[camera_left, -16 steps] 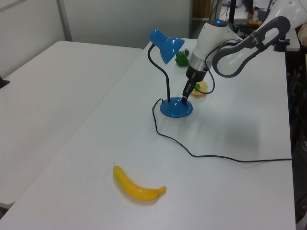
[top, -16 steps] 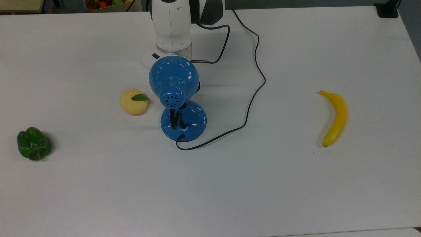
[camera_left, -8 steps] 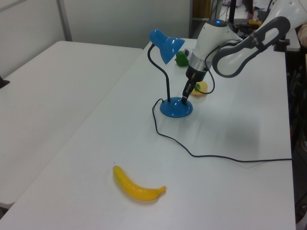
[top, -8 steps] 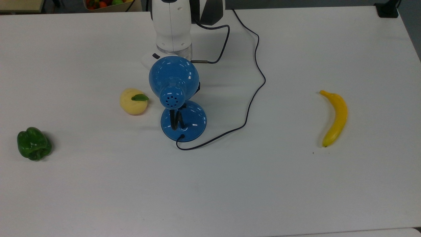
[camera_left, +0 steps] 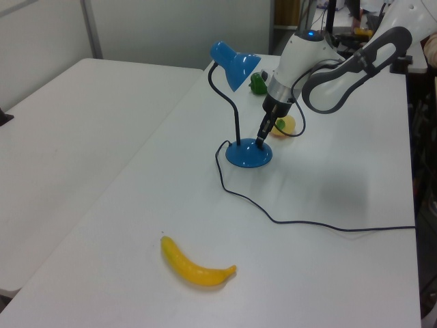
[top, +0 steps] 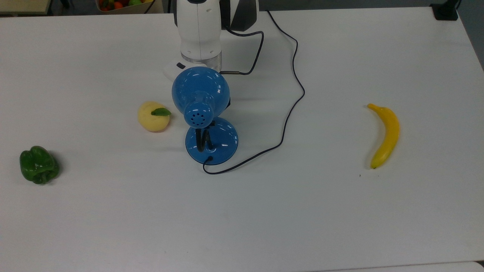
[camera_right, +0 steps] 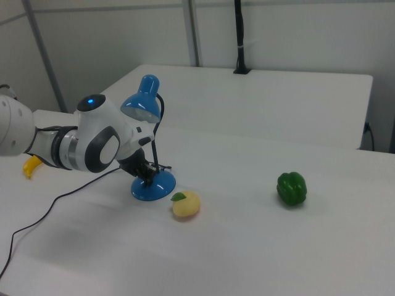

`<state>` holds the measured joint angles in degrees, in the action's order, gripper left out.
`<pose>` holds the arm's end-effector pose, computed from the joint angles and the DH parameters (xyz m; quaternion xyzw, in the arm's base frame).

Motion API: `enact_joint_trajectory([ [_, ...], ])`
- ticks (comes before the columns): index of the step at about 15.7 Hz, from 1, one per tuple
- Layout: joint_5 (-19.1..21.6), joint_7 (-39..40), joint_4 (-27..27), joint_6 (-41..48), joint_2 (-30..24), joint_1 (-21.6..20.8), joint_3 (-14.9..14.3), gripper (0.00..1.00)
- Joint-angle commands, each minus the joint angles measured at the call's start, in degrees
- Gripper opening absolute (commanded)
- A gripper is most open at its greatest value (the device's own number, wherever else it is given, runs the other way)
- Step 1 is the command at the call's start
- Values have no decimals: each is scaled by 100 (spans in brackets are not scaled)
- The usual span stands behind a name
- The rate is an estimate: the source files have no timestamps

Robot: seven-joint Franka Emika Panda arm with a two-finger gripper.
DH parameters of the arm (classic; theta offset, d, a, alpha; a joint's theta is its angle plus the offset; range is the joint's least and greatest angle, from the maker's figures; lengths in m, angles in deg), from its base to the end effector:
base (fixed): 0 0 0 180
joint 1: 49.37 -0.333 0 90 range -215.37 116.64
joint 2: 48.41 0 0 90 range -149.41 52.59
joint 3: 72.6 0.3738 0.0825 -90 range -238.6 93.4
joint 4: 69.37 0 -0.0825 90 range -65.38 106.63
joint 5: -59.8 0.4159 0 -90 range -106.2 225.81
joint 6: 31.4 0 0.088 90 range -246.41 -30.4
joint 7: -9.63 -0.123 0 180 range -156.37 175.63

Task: Turn on desk lamp
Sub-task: 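Press down on the black switch with the gripper tip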

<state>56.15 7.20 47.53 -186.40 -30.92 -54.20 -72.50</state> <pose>0.6689 0.0594 0.3486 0.9826 0.0473 0.1796 0.0066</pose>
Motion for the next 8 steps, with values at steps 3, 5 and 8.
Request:
enact_joint_trajectory([
  [3, -171, -144, -71, -93, 194, -27, -1, 0],
  [5, -171, -162, -62, -40, 89, -35, -1, 0],
  [8, -171, -162, -71, 503, -113, -44, -1, 0],
])
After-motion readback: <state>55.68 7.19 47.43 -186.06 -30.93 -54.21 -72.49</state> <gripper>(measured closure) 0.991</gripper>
